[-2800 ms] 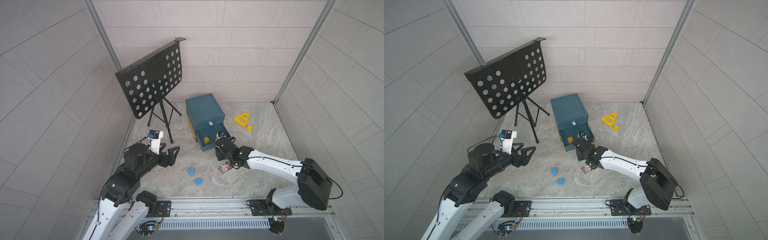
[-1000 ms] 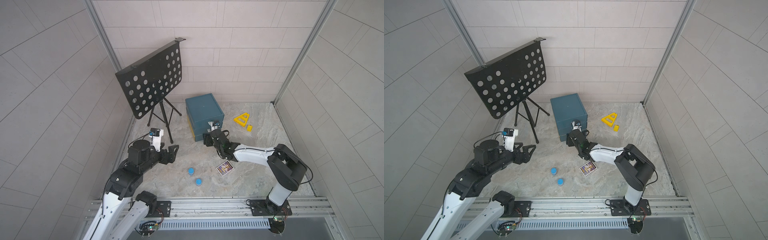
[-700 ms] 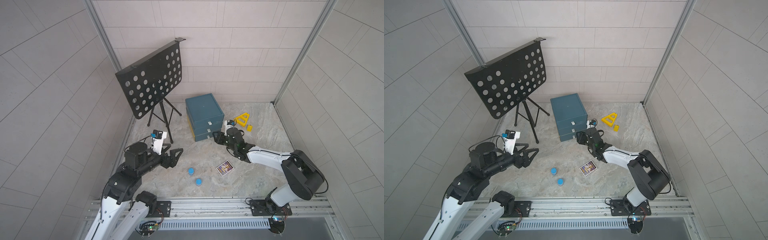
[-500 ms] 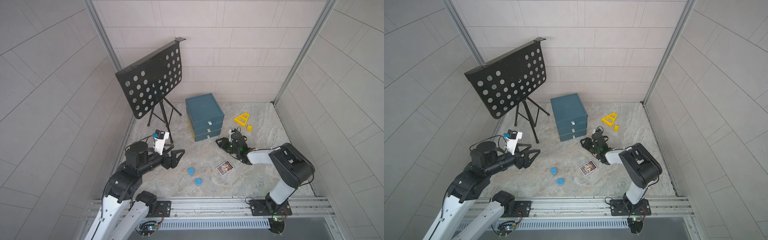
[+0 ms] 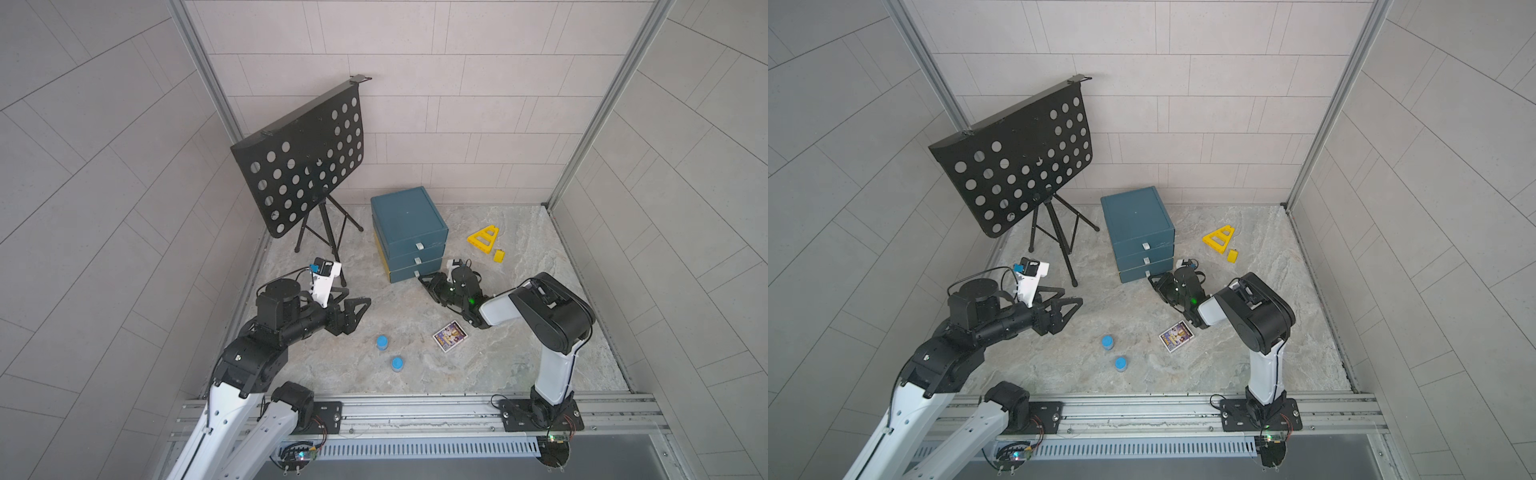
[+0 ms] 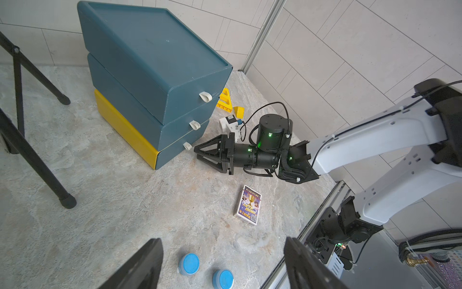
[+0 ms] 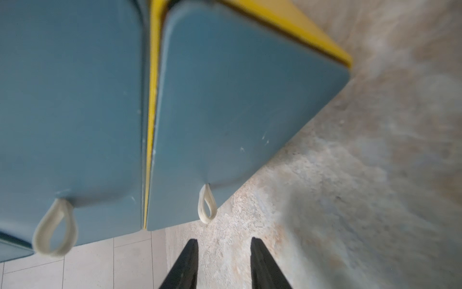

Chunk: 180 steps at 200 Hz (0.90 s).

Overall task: Put the paint cans in the drawer according to color
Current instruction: Open the drawer in the storage box.

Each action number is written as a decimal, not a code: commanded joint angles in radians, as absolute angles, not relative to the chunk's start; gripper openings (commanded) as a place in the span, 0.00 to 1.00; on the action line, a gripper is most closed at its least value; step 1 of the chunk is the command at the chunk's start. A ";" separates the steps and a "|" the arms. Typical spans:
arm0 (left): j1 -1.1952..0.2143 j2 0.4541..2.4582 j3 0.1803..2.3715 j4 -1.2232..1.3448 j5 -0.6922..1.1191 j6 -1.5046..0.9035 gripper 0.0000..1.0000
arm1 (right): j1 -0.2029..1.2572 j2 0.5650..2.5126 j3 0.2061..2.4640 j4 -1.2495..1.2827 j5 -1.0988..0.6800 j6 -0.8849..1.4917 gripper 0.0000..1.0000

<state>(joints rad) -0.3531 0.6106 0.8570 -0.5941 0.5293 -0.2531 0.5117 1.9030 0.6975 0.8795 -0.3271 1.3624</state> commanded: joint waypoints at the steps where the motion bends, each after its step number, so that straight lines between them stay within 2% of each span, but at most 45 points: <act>1: -0.346 0.601 0.854 -0.589 0.518 -0.238 0.84 | 0.520 1.919 0.725 0.932 -0.292 1.385 0.39; 63: -0.344 0.591 0.856 -0.590 0.508 -0.238 0.84 | 0.522 1.979 0.778 0.940 -0.288 1.422 0.33; 109: -0.344 0.589 0.856 -0.589 0.506 -0.239 0.84 | 0.525 1.998 0.779 0.932 -0.280 1.431 0.34; 149: -0.341 0.583 0.856 -0.586 0.506 -0.241 0.84 | 0.525 2.000 0.779 0.931 -0.256 1.427 0.20; 180: -0.339 0.580 0.854 -0.586 0.504 -0.241 0.84 | 0.526 2.004 0.773 0.945 -0.254 1.434 0.01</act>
<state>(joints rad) -0.3466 0.5907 0.8570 -0.5949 0.5098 -0.2531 0.5224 1.9968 0.7792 0.9409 -0.2810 1.4349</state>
